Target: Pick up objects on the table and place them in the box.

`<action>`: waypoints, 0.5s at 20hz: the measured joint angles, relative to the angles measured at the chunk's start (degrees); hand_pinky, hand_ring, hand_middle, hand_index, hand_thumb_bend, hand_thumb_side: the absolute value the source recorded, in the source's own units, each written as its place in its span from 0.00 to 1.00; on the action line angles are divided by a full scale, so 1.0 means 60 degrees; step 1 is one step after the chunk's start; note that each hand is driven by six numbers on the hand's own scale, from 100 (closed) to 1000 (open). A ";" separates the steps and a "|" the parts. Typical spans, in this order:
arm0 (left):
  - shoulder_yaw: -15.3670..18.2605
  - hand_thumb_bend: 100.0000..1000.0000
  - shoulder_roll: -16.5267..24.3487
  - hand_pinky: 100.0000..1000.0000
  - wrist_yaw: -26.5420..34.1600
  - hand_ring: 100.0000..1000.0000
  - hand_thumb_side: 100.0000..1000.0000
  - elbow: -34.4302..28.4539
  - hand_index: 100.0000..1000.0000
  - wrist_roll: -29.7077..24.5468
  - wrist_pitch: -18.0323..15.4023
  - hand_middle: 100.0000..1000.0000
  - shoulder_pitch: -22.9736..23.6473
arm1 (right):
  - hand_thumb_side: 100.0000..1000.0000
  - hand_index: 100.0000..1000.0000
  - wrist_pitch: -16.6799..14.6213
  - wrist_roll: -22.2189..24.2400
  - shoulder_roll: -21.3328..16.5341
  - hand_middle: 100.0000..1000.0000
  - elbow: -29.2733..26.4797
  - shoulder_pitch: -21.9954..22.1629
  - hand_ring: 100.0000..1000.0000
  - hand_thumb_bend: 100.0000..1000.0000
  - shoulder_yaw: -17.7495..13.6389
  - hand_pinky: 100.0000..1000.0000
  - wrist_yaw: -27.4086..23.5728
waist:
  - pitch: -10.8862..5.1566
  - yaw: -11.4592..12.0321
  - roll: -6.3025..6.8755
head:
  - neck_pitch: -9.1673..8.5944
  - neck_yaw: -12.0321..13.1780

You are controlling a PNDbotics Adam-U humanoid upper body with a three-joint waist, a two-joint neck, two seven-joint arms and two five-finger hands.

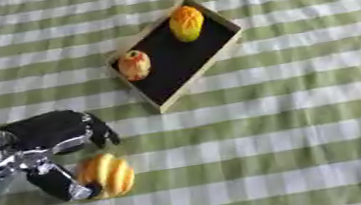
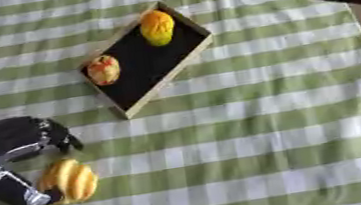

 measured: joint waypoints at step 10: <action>0.0015 0.17 0.0139 0.26 -0.0671 0.44 0.01 -0.0261 0.62 0.1231 -0.0444 0.39 0.0002 | 0.40 0.79 0.0046 -0.0313 0.0075 0.60 0.0000 0.0066 0.84 0.00 -0.0065 0.87 -0.0191 | -0.0003 -0.0006 -0.0036 | 0.0000 -0.0006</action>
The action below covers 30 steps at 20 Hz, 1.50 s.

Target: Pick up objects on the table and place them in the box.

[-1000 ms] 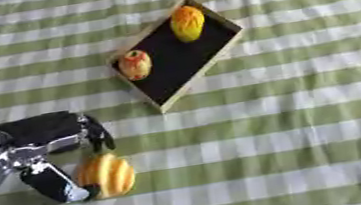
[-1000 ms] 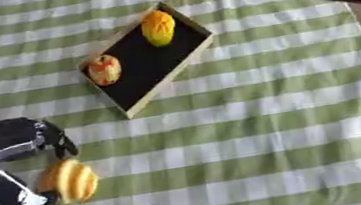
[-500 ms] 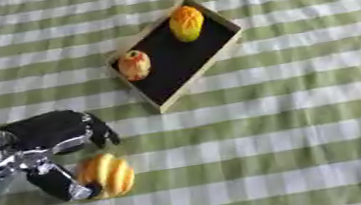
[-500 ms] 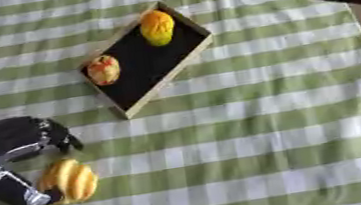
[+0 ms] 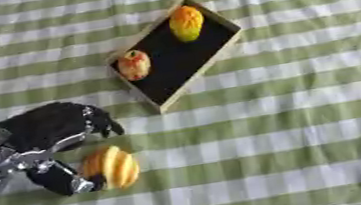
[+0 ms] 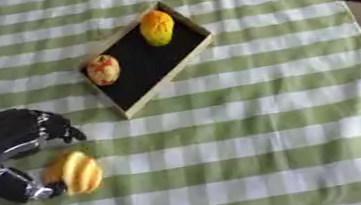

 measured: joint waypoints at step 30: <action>0.0395 0.15 0.0210 0.00 0.0571 0.16 0.00 0.0405 0.23 0.1264 -0.0947 0.01 -0.0114 | 0.40 0.77 -0.0272 -0.0764 0.0080 0.58 0.0000 0.0124 0.83 0.00 -0.0176 0.87 -0.0546 | -0.0045 -0.0006 0.0047 | 0.0007 -0.0109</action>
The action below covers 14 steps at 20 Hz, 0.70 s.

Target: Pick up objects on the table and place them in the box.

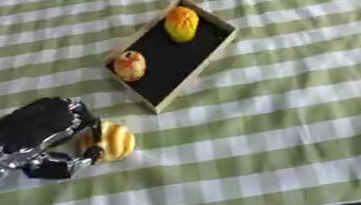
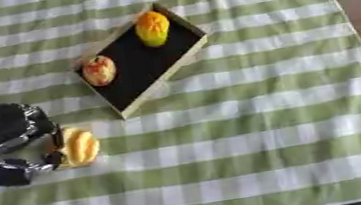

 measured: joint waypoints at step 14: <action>0.0685 0.26 0.0623 0.00 0.1209 0.16 0.00 -0.1717 0.24 -0.0002 0.0416 0.01 -0.1586 | 0.38 0.77 0.0011 -0.0063 -0.0003 0.58 0.0000 0.0061 0.83 0.00 -0.0004 0.87 0.0000 | -0.0068 0.0011 -0.0009 | 0.0021 -0.0046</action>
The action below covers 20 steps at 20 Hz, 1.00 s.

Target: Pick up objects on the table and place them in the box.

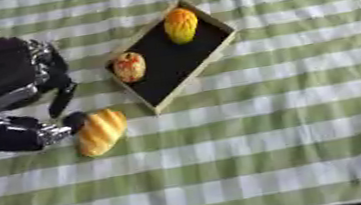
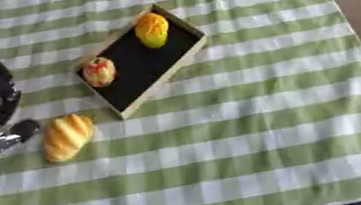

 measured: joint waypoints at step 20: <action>-0.0181 0.50 -0.0324 0.79 0.0279 0.84 0.10 0.1295 0.90 -0.1232 0.0833 0.73 0.0291 | 0.41 0.77 -0.0033 0.0020 -0.0001 0.58 0.0000 -0.0079 0.82 0.00 0.0003 0.86 0.0000 | 0.0062 -0.0048 -0.0048 | -0.0051 0.0078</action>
